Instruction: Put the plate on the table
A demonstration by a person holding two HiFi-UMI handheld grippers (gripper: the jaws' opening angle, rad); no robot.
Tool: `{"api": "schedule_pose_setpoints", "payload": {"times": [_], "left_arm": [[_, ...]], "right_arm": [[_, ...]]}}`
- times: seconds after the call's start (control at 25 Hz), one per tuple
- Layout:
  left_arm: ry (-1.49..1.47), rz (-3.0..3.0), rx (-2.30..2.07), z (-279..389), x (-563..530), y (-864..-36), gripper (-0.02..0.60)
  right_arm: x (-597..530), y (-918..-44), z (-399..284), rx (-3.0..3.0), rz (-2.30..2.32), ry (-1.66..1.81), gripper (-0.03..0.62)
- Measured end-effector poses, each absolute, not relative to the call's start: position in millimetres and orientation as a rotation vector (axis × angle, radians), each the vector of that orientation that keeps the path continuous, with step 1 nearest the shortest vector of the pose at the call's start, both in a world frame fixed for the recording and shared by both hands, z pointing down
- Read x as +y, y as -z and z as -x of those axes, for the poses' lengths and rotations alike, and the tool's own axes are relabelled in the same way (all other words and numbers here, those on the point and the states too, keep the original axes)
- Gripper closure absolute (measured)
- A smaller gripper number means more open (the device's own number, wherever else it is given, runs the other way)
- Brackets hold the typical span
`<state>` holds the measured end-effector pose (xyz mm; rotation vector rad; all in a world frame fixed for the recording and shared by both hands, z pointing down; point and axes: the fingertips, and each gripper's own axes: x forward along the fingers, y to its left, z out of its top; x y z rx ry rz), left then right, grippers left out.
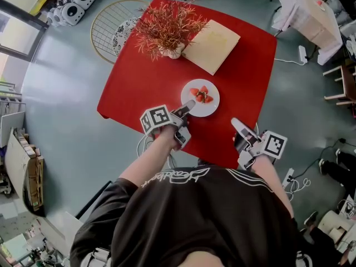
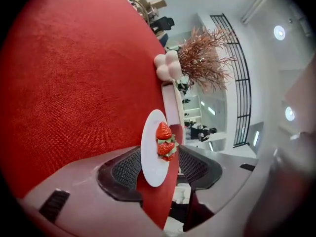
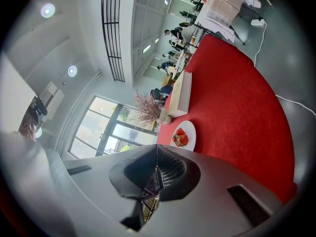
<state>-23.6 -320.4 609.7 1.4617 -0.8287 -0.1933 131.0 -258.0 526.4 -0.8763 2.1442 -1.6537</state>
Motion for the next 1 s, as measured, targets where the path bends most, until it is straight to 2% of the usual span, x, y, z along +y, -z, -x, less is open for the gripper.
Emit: {"api": "schedule_pose_setpoints", "payload": {"times": [0.24,0.8,1.0], "left_arm": [[0.023,-1.616,-0.861,18,-319,-609,0.324],[-0.687,-2.073,-0.844,12,-290,-620,0.321],[-0.828,-2.1,-0.902,24,-285,-623,0.307]], "right_arm": [[-257,-526,-129,2.149,0.858,1.651,0.586],[-242,-530,-126,2.124,0.855,1.671,0.586],[-236,-531,-126,2.14,0.874,1.654,0.586]]}}
